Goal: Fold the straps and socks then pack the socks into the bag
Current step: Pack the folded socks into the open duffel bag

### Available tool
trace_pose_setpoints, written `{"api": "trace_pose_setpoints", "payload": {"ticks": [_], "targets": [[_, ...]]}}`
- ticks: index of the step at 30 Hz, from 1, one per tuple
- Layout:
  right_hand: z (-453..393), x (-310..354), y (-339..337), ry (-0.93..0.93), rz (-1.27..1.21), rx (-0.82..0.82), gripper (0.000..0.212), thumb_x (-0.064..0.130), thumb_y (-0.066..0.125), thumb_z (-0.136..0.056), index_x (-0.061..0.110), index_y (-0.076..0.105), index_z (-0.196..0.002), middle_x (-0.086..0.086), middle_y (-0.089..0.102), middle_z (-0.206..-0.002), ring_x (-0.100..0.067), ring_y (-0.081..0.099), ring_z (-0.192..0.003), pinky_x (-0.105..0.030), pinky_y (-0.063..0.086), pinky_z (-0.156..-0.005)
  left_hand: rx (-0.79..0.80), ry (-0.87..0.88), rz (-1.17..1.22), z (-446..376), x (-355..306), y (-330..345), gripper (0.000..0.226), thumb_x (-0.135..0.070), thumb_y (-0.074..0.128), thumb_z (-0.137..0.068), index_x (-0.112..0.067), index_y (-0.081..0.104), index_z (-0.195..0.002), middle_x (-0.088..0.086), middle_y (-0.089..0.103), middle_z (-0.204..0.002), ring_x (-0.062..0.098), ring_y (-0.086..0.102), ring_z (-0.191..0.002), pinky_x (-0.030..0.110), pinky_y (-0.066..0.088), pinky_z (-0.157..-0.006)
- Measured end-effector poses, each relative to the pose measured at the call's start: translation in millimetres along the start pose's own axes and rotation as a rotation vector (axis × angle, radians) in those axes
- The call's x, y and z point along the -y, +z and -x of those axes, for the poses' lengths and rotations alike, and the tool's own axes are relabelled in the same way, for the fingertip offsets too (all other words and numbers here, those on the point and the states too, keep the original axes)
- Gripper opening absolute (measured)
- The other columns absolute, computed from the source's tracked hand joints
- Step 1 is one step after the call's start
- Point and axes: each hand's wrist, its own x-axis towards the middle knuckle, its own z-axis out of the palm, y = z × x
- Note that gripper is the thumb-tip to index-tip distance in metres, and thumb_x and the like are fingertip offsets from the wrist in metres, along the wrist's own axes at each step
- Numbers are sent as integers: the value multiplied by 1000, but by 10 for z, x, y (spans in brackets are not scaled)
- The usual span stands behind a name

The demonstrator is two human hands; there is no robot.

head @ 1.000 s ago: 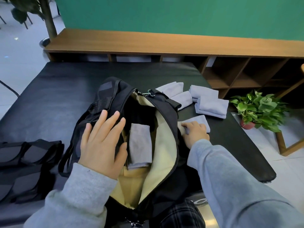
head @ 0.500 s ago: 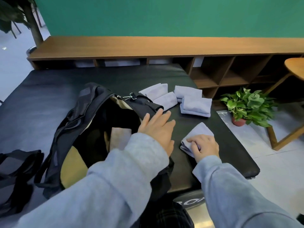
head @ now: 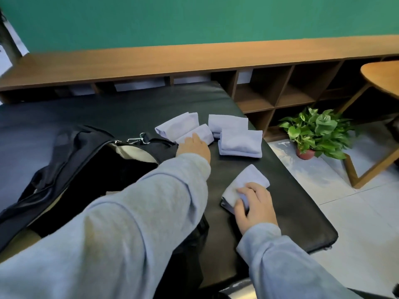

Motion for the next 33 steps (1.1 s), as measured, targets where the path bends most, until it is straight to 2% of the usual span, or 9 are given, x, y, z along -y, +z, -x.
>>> {"api": "trace_pose_setpoints", "payload": {"ticks": [3,7,14,17,20,23,25,29,33], "targets": [[-2,-20,3,-20,36,-24,42,33,40,-75,9,70,-93,-9,60,-108,-15,42,-103,-30,37,-87,-47,-5,-84,-140,40,86,41,-16,41,-95,-9,35,-134,12,31,-140,29,30,-129,36,35,-98],[-2,-30,4,-37,74,-18,40,34,41,-75,12,69,-91,-6,61,-107,-14,42,-101,-30,39,-85,-40,-105,-76,-238,103,229,44,-16,44,-93,-8,33,-135,12,36,-136,29,34,-126,35,33,-99],[5,-14,-8,-12,80,18,40,36,40,-74,15,68,-94,-2,59,-110,-11,41,-101,-27,38,-81,-19,-38,-127,-309,129,259,35,-17,46,-91,-12,39,-125,8,50,-128,24,48,-118,31,35,-91],[6,-17,-11,-6,67,37,42,38,40,-74,16,68,-96,1,58,-112,-9,40,-103,-26,37,-83,-55,-32,-119,-307,166,236,31,-11,46,-91,-11,42,-121,7,56,-121,23,53,-113,29,36,-82],[16,-16,-27,-16,26,49,42,38,39,-75,17,69,-95,5,57,-113,-3,39,-105,-15,33,-86,-73,-29,-104,-273,209,218,29,-10,49,-89,-11,48,-118,5,59,-115,22,56,-108,27,34,-75],[24,-12,-46,-55,-60,36,36,32,40,-76,15,69,-89,8,57,-110,2,39,-105,-1,27,-91,-102,11,-105,-164,217,246,28,-18,48,-89,-12,49,-117,6,58,-116,23,54,-108,29,36,-84],[26,-16,-48,-62,-87,24,34,29,40,-77,15,69,-86,9,57,-109,1,41,-105,1,25,-92,-106,22,-69,-102,216,254,28,-23,42,-92,-13,51,-116,6,58,-117,25,54,-108,30,33,-83],[32,-12,-43,-45,-107,22,35,29,38,-77,15,69,-85,11,56,-109,3,41,-105,1,25,-91,-22,-42,60,-56,259,250,27,-31,35,-95,-13,45,-113,7,61,-111,28,56,-101,30,31,-74],[32,-9,-54,-30,-94,39,37,32,36,-77,17,69,-86,14,54,-109,6,38,-104,2,26,-89,141,-56,57,-44,333,240,42,-47,37,-95,-18,47,-123,5,52,-121,24,51,-111,31,32,-79]]}}
